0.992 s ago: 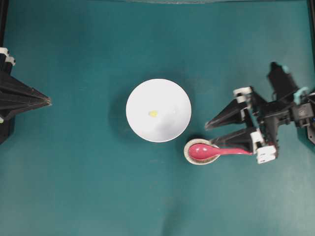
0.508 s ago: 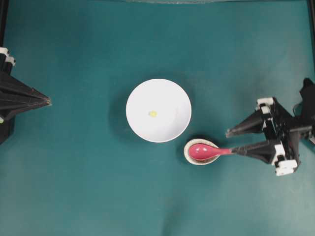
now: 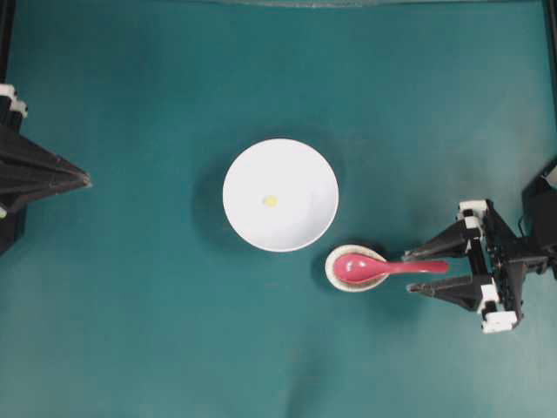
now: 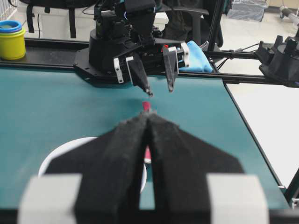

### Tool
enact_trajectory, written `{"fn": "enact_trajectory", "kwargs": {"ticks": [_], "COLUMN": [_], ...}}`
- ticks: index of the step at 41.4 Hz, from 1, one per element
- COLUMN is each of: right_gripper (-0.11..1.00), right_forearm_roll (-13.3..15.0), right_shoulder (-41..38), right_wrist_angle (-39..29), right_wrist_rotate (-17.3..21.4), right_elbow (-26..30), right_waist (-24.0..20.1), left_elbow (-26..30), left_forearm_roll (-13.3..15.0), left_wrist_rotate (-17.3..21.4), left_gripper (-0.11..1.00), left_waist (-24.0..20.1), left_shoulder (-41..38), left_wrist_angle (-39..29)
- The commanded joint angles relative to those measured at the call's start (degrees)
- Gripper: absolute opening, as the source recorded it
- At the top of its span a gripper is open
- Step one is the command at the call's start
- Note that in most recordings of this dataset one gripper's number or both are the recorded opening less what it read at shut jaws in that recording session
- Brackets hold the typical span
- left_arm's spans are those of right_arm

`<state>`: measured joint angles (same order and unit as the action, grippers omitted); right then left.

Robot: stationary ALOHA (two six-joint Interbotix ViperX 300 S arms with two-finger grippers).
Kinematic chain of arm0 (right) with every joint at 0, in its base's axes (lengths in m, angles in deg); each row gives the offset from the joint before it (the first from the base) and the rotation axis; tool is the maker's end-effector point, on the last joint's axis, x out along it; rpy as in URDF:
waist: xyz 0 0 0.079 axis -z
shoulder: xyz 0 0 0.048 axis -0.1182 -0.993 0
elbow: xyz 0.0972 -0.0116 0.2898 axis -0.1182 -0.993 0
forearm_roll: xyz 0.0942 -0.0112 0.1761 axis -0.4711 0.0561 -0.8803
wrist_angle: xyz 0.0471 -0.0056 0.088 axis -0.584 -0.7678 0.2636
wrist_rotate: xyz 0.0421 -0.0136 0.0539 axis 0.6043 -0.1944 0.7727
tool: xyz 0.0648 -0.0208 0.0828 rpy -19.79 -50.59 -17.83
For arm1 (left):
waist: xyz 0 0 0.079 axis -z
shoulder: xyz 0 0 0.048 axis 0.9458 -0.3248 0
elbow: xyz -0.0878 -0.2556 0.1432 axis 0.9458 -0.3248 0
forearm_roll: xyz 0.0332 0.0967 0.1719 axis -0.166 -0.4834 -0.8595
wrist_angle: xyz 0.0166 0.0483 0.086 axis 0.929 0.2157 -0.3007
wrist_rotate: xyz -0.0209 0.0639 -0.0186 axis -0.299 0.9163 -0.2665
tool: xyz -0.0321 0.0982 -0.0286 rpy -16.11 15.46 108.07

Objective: Scoop the yellow hexagonal prism block from the bowl with a spoon using the right arm.
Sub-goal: 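Close the right gripper on the end of the pink spoon handle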

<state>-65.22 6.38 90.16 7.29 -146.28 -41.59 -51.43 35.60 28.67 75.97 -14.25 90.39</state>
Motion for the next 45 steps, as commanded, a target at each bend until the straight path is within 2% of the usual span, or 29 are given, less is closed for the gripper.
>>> {"fn": "enact_trajectory", "kwargs": {"ticks": [1, 11, 20, 35, 45], "right_gripper": [0.55, 0.55, 0.55, 0.55, 0.55], "right_forearm_roll": [-1.32, -3.43, -4.57, -4.66, -4.66], "right_shoulder": [-1.41, -6.59, -9.76, -12.39, -13.71], "right_wrist_angle": [1.14, 4.13, 4.22, 3.43, 0.53], "right_wrist_rotate": [-0.09, -0.09, -0.09, -0.09, -0.26], "right_elbow": [0.18, -0.35, 0.0, 0.62, 1.05], "right_waist": [-0.97, -1.14, -1.14, -1.49, -2.11], "left_elbow": [1.76, 1.76, 1.76, 1.76, 1.76], "left_forearm_roll": [-0.09, -0.18, -0.09, -0.09, -0.09], "left_wrist_rotate": [-0.26, -0.26, -0.26, -0.26, -0.26], "left_gripper": [0.01, 0.01, 0.01, 0.01, 0.01], "left_waist": [0.09, 0.09, 0.18, 0.09, 0.09], "left_shoulder": [-0.44, -0.44, -0.44, -0.44, -0.44], "left_wrist_angle": [0.35, 0.35, 0.44, 0.53, 0.53]}}
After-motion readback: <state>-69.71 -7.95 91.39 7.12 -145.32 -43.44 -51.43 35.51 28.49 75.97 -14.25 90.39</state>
